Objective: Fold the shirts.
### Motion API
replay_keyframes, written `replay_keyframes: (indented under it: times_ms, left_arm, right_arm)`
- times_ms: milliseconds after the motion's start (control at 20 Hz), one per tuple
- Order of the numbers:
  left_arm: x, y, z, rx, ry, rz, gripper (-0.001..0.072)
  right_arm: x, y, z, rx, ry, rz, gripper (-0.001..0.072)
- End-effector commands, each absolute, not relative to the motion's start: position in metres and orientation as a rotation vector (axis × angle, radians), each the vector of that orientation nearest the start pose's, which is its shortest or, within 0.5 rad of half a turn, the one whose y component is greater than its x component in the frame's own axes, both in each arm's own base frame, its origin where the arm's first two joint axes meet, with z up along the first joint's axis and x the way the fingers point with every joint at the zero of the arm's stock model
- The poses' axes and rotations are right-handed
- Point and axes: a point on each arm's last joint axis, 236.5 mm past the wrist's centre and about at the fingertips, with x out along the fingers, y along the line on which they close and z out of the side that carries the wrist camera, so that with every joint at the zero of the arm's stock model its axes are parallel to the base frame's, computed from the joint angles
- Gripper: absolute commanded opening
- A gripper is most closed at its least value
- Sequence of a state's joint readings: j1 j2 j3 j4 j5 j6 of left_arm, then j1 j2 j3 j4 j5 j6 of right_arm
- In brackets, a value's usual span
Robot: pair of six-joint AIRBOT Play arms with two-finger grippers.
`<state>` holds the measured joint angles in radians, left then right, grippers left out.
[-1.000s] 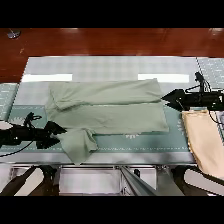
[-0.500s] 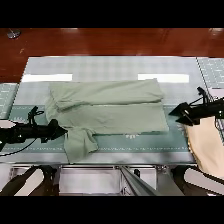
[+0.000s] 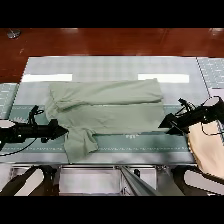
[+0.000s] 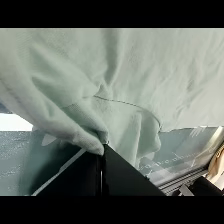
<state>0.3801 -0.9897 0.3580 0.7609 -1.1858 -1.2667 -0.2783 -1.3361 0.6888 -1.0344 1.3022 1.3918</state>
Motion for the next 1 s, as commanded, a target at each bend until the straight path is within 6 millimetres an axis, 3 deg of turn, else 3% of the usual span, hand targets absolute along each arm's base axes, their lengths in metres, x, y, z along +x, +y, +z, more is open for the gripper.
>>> replay_keyframes:
  times_ms: [0, 150, 200, 300, 450, 700, 950]
  left_arm:
    - [0.211, -0.087, -0.080, -0.948, 1.442, -0.224, 0.0034]
    - [0.211, -0.087, -0.080, -0.948, 1.442, -0.224, 0.0034]
    - [0.211, -0.087, -0.080, -0.948, 1.442, -0.224, 0.0034]
    - [0.212, -0.087, -0.079, -0.947, 1.440, -0.225, 0.0034]
    - [0.228, -0.082, -0.062, -0.919, 1.402, -0.253, 0.0034]
    - [0.286, -0.059, -0.010, -0.831, 1.250, -0.271, 0.0034]
    - [0.343, -0.036, -0.009, -0.881, 1.215, -0.217, 0.0034]
  right_arm:
    - [0.255, 0.064, -0.107, 0.773, 1.656, 0.159, 0.0620]
    - [0.262, 0.069, -0.103, 0.802, 1.625, 0.180, 0.0610]
    - [0.262, 0.069, -0.103, 0.803, 1.624, 0.182, 0.0526]
    - [0.264, 0.074, -0.100, 0.798, 1.612, 0.226, 0.0018]
    - [0.274, 0.077, -0.084, 0.775, 1.585, 0.306, 0.0019]
    - [0.330, 0.063, -0.039, 0.703, 1.440, 0.328, 0.0019]
    - [0.399, 0.055, -0.007, 0.709, 1.299, 0.355, 0.0019]
